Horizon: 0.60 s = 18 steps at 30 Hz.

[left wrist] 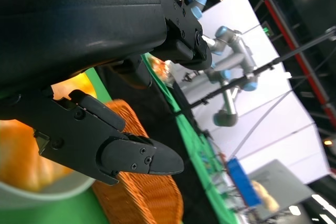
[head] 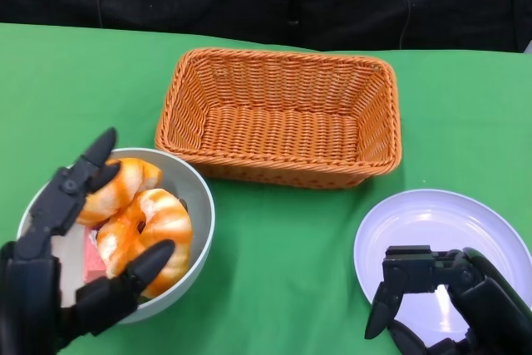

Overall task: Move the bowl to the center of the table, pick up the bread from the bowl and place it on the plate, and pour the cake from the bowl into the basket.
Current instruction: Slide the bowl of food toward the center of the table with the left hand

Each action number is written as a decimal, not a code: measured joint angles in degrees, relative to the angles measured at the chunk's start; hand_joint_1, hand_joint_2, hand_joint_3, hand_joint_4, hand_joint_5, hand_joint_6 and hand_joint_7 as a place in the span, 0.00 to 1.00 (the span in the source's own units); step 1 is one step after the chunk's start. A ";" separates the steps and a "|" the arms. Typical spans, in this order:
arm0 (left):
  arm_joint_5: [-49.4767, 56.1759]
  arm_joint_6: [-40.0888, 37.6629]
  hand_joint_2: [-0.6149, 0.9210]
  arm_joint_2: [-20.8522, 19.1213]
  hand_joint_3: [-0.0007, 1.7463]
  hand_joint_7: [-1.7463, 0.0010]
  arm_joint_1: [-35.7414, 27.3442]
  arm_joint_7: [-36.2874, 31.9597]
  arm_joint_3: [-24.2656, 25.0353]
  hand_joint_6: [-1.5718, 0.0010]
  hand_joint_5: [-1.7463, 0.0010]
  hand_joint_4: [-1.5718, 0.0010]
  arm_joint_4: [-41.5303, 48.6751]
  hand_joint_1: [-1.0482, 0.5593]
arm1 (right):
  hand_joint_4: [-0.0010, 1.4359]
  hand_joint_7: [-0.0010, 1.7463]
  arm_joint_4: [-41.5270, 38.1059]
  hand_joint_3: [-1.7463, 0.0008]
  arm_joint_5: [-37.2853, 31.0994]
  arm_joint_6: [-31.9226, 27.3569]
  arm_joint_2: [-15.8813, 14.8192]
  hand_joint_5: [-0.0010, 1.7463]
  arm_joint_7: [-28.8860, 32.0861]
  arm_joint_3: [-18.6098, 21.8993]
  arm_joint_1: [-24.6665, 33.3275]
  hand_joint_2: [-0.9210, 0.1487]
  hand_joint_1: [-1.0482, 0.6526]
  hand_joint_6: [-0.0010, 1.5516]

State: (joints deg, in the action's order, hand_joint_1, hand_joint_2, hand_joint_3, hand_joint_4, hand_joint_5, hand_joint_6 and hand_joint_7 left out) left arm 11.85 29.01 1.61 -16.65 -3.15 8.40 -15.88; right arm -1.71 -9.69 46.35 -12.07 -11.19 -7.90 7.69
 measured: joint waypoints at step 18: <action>3.87 -19.58 1.00 -6.96 0.27 0.99 1.47 -1.00 6.53 0.95 0.90 1.00 -3.45 0.25 | 0.62 0.72 0.26 0.03 0.03 -0.12 -0.05 0.85 -0.02 -0.12 0.40 0.82 0.53 0.56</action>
State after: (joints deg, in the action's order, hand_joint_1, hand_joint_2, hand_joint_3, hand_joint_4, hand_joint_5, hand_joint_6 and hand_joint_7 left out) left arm 15.72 9.43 -5.35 -15.18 -4.15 14.94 -19.33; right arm -1.44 -9.67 46.23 -12.12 -11.21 -8.02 8.09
